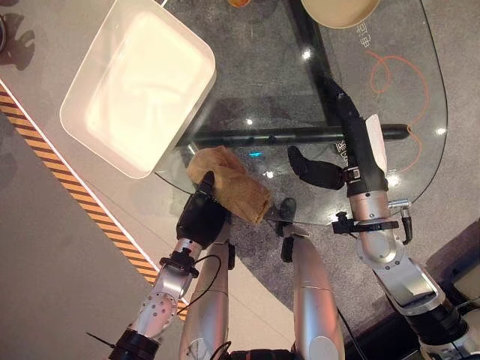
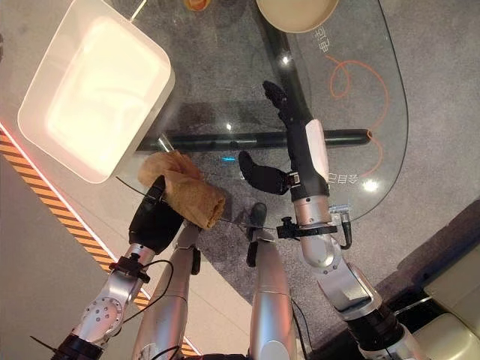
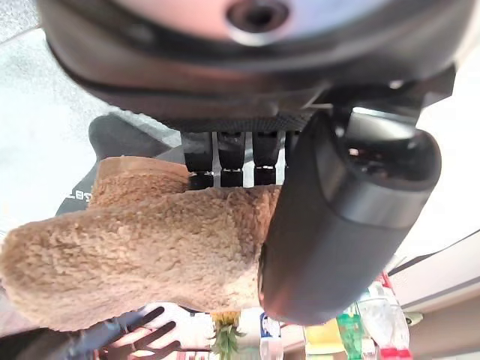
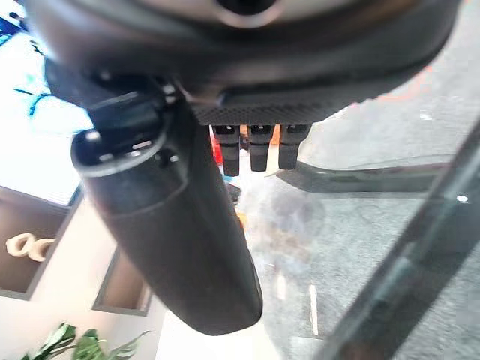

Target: Wipe the table with a cloth and put it in the basket.

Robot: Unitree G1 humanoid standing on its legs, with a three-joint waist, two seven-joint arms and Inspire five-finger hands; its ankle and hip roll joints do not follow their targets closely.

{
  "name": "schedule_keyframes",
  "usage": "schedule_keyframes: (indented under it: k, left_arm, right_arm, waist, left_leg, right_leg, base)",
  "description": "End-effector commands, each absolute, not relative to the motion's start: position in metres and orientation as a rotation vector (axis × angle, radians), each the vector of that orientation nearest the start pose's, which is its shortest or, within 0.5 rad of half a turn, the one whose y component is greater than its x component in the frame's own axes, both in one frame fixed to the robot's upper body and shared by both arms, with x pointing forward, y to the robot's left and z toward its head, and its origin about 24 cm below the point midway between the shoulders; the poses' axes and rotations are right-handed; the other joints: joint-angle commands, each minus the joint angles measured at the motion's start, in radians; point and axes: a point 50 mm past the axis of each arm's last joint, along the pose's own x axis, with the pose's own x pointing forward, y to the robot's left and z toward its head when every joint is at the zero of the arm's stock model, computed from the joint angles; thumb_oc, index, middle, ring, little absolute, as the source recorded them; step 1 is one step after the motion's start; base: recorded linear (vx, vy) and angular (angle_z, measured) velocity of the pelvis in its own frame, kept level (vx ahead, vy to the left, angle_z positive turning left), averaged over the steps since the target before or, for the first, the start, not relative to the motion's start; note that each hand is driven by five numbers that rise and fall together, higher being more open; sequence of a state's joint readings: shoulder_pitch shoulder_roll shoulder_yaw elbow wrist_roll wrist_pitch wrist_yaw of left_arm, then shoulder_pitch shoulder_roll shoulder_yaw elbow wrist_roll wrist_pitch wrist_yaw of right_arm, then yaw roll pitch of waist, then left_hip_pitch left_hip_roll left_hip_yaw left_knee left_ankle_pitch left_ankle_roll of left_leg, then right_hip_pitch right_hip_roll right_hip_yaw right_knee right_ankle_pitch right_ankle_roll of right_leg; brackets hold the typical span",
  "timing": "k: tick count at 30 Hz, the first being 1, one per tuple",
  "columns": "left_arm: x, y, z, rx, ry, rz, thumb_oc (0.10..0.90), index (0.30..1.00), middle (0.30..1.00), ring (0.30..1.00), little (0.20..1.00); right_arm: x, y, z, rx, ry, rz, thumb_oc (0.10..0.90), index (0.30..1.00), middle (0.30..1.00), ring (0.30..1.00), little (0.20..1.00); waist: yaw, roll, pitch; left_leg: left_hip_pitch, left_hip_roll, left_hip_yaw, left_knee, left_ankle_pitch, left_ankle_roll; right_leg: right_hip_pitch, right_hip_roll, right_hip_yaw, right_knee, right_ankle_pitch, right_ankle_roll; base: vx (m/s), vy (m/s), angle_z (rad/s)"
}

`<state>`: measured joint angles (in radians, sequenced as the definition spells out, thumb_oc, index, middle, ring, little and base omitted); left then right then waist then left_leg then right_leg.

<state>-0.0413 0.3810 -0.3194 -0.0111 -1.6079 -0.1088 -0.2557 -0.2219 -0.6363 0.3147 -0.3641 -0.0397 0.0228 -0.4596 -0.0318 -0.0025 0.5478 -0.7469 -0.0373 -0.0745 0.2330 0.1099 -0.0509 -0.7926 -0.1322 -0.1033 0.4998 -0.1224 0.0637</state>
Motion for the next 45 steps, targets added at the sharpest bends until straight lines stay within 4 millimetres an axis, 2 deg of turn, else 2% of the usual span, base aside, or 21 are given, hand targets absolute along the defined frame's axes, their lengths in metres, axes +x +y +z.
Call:
schedule_keyframes:
  k: [1, 10, 16, 19, 21, 30, 39, 43, 45]
  left_arm:
    - [0.236, 0.141, 0.100, -1.238, -0.206, -0.629, 0.100, 0.300, 0.300, 0.300, 0.200]
    - [0.237, 0.159, 0.106, -1.136, -0.321, -0.554, 0.100, 0.300, 0.300, 0.300, 0.200]
    - [0.240, 0.182, 0.119, -0.902, -0.454, -0.424, 0.100, 0.300, 0.300, 0.300, 0.200]
    - [0.241, 0.195, 0.130, -0.777, -0.530, -0.340, 0.100, 0.300, 0.300, 0.300, 0.200]
    - [0.239, 0.211, 0.142, -0.671, -0.618, -0.241, 0.100, 0.300, 0.300, 0.300, 0.200]
    - [0.234, 0.237, 0.178, -0.326, -0.791, 0.062, 0.100, 0.300, 0.300, 0.300, 0.200]
    - [0.228, 0.255, 0.197, -0.088, -0.912, 0.314, 0.100, 0.300, 0.300, 0.300, 0.200]
    - [0.230, 0.263, 0.202, -0.039, -0.918, 0.409, 0.100, 0.300, 0.300, 0.300, 0.200]
    - [0.234, 0.270, 0.206, 0.005, -0.924, 0.513, 0.100, 0.300, 0.300, 0.300, 0.200]
  right_arm:
    - [0.240, -0.157, 0.207, -0.499, -0.825, -0.062, 0.800, 0.900, 0.900, 0.900, 0.900]
    - [0.240, -0.162, 0.200, -0.479, -0.766, -0.033, 0.800, 0.900, 0.900, 0.900, 0.900]
    - [0.242, -0.162, 0.187, -0.477, -0.671, 0.061, 0.800, 0.900, 0.900, 0.900, 0.900]
    - [0.243, -0.161, 0.181, -0.478, -0.621, 0.111, 0.800, 0.900, 0.900, 0.900, 0.900]
    - [0.243, -0.161, 0.173, -0.486, -0.568, 0.142, 0.800, 0.900, 0.900, 0.900, 0.900]
    - [0.248, -0.154, 0.153, -0.525, -0.411, 0.251, 0.800, 0.900, 0.900, 0.900, 0.900]
    - [0.253, -0.140, 0.132, -0.489, -0.256, 0.371, 0.800, 0.900, 0.900, 0.900, 0.900]
    - [0.256, -0.136, 0.125, -0.506, -0.207, 0.390, 0.800, 0.900, 0.900, 0.900, 0.900]
    - [0.260, -0.135, 0.125, -0.528, -0.178, 0.403, 0.800, 0.900, 0.900, 0.900, 0.900]
  waist:
    - [0.020, -0.008, -0.028]
    - [0.020, -0.010, -0.028]
    - [0.023, 0.002, -0.028]
    - [0.025, 0.014, -0.028]
    - [0.027, 0.025, -0.028]
    - [0.037, 0.040, -0.028]
    - [0.043, 0.047, -0.028]
    - [0.042, 0.051, -0.028]
    - [0.039, 0.052, -0.028]
  left_leg:
    - [0.007, -0.029, 0.136, 0.108, -0.143, 0.055]
    - [0.020, -0.027, 0.136, 0.096, -0.141, 0.054]
    - [0.031, -0.031, 0.128, 0.096, -0.138, 0.049]
    - [0.029, -0.034, 0.123, 0.100, -0.134, 0.045]
    - [0.028, -0.037, 0.119, 0.107, -0.132, 0.043]
    - [0.012, -0.041, 0.122, 0.123, -0.132, 0.042]
    - [-0.016, -0.042, 0.138, 0.142, -0.131, 0.040]
    - [-0.029, -0.041, 0.145, 0.149, -0.132, 0.038]
    - [-0.045, -0.039, 0.150, 0.157, -0.131, 0.038]
  right_leg:
    - [0.041, 0.088, -0.001, -0.167, 0.128, 0.020]
    - [0.053, 0.090, 0.000, -0.176, 0.126, 0.022]
    - [0.067, 0.087, -0.001, -0.176, 0.117, 0.020]
    - [0.067, 0.083, -0.001, -0.172, 0.114, 0.017]
    - [0.067, 0.081, 0.002, -0.166, 0.108, 0.013]
    - [0.047, 0.080, 0.012, -0.137, 0.088, 0.003]
    - [0.018, 0.079, 0.025, -0.121, 0.084, -0.004]
    - [0.005, 0.075, 0.030, -0.117, 0.085, -0.003]
    - [-0.009, 0.072, 0.034, -0.118, 0.087, -0.004]
  base:
    - [0.00, 0.000, 0.00]
    - [0.00, -0.003, -0.01]
    - [0.00, 0.034, -0.01]
    - [0.01, 0.068, -0.02]
    - [0.02, 0.107, -0.04]
    - [0.02, 0.080, -0.03]
    - [0.02, 0.075, 0.01]
    - [0.02, 0.087, -0.02]
    - [0.03, 0.101, -0.03]
